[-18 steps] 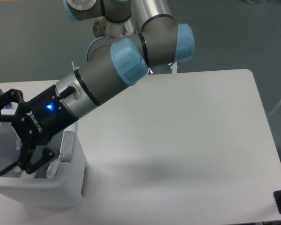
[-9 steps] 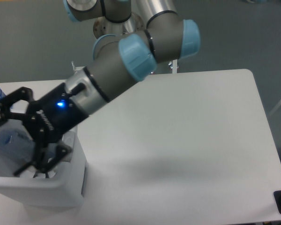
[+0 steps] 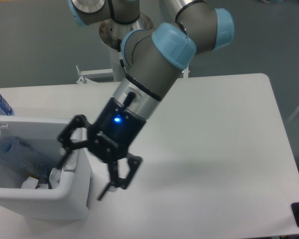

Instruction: Place the trash in the trash can

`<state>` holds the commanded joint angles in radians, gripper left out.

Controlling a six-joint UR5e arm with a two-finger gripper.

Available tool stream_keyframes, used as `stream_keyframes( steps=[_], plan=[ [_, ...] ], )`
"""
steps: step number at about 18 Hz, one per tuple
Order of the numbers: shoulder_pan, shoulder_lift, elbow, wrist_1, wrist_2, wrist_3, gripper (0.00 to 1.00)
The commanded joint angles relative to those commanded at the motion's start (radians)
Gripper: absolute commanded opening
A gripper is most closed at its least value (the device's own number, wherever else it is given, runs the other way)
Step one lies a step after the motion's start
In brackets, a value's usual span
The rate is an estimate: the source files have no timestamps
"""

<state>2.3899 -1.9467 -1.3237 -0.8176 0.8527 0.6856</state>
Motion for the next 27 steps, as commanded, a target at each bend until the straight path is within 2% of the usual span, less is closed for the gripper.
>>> stream_keyframes(
  steps=[2, 6, 8, 13, 17, 22, 27],
  plan=[
    [0.003, 0.009, -0.035, 0.000, 0.041, 0.041, 1.00],
    [0.032, 0.046, -0.104, -0.002, 0.196, 0.159, 1.00],
    [0.055, 0.046, -0.144, -0.005, 0.221, 0.196, 1.00],
    [0.228, 0.048, -0.261, -0.006, 0.250, 0.363, 1.00],
    [0.302, 0.035, -0.270, -0.009, 0.261, 0.477, 1.00],
    [0.307, 0.009, -0.269, -0.011, 0.500, 0.542, 1.00],
    [0.304, -0.023, -0.250, -0.029, 0.594, 0.584, 1.00]
  ],
)
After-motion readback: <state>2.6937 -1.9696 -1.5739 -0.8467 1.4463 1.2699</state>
